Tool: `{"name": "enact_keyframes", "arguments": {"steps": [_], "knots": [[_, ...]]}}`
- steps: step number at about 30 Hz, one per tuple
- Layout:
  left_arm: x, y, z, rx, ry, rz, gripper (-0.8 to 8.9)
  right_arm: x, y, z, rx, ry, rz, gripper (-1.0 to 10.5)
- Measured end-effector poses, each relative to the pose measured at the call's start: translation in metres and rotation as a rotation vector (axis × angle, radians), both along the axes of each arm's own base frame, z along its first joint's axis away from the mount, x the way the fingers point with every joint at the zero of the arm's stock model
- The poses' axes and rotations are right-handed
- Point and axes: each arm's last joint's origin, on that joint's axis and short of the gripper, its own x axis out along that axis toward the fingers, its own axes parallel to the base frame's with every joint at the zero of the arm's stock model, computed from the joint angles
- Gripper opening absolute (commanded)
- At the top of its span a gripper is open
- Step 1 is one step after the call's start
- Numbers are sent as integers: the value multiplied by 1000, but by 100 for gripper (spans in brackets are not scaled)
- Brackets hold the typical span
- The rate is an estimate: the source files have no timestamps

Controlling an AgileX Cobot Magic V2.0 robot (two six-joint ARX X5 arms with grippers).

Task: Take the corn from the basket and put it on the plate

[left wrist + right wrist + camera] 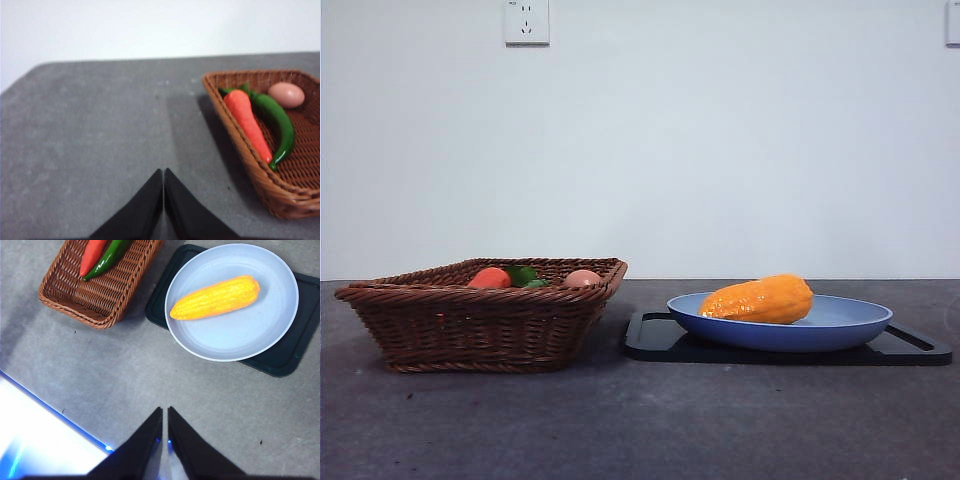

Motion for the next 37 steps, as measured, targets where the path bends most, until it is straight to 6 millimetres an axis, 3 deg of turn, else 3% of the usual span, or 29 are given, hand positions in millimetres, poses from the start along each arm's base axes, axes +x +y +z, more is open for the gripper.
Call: {"name": "enact_keyframes", "arguments": {"steps": [25, 33, 35, 37], "knots": [[0, 0, 0, -15, 2, 2, 8, 1, 0, 1, -2, -17, -1, 2], [0, 0, 0, -15, 2, 2, 8, -6, -15, 28, 34, -433, -72, 2], [0, 0, 0, -15, 2, 2, 8, -15, -17, 28, 69, -561, -71, 2], [0, 0, 0, -15, 2, 2, 8, -24, -23, 15, 93, -708, -103, 2]]}}
